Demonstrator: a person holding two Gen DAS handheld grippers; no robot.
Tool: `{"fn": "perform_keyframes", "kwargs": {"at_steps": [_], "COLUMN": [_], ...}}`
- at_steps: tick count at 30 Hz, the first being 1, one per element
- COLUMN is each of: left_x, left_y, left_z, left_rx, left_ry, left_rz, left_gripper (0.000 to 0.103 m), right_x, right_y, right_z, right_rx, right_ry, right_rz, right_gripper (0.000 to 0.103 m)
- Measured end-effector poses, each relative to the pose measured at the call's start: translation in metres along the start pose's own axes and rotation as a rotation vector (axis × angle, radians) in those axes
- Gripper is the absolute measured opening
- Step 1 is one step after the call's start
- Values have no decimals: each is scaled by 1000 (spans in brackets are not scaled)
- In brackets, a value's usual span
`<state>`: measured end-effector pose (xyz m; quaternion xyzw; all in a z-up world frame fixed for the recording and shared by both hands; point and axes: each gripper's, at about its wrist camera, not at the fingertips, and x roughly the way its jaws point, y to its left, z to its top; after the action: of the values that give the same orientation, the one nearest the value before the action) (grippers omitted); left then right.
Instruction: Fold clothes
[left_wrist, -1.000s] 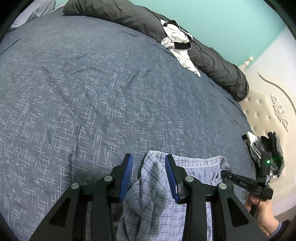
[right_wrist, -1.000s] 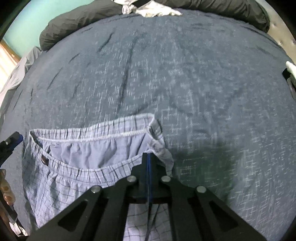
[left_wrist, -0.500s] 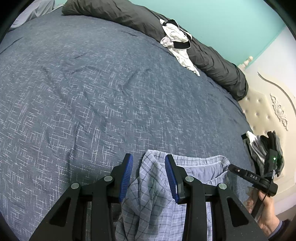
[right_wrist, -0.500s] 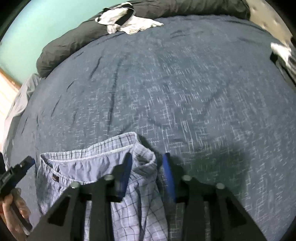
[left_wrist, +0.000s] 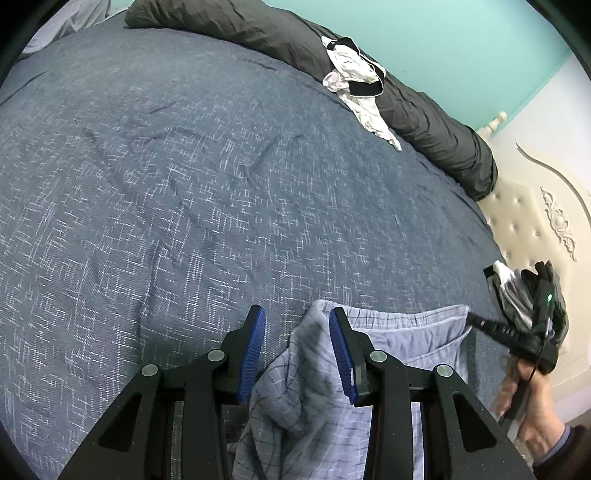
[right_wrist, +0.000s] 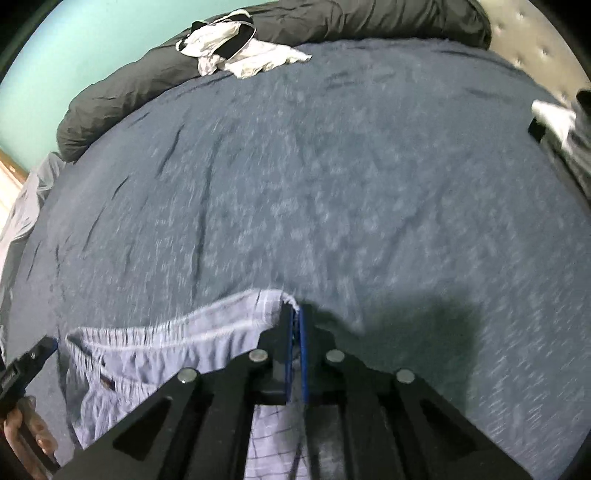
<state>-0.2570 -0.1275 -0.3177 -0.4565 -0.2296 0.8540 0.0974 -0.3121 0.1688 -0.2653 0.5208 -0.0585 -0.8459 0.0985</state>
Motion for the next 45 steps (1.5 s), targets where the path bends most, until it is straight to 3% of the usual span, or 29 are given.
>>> {"fn": "perform_keyframes", "kwargs": {"at_steps": [8, 10, 11, 13, 15, 17, 23, 27, 34, 36, 38, 41, 45], "left_x": [7, 11, 13, 17, 22, 25, 30, 29, 30, 30, 31, 30, 30], "left_y": [-3, -5, -7, -13, -20, -23, -25, -24, -24, -25, -25, -24, -23], "left_z": [-1, -1, -1, -2, -4, -8, -6, -6, -5, -5, -5, -4, -3], "left_rx": [21, 34, 41, 63, 91, 114, 103, 104, 98, 101, 102, 99, 100], "left_ry": [25, 37, 44, 60, 79, 95, 96, 94, 87, 88, 88, 88, 85], "left_rz": [0, -9, -11, -10, -8, -4, 9, 10, 13, 13, 14, 13, 11], "left_gripper": [39, 39, 39, 39, 39, 39, 39, 39, 39, 39, 39, 39, 39], "right_x": [7, 14, 16, 12, 1, -9, -25, -16, 11, 18, 21, 22, 15], "right_y": [-19, -23, -25, -29, -31, -36, -26, -14, -2, -1, -1, 1, 2], "right_z": [32, 36, 36, 35, 31, 24, -8, -22, -20, -20, -21, -25, -28], "right_rx": [-47, -23, -1, 15, 19, 36, -72, -158, -198, -208, -205, -214, -228], "right_ry": [46, 66, 81, 68, 30, 9, 21, 50, 95, 108, 110, 106, 73], "right_rz": [-110, -66, -3, 72, 94, 126, 152, 124, 78, 57, 47, 29, 23], "right_gripper": [3, 4, 5, 13, 30, 31, 31, 31, 31, 30, 15, 3, 1]}}
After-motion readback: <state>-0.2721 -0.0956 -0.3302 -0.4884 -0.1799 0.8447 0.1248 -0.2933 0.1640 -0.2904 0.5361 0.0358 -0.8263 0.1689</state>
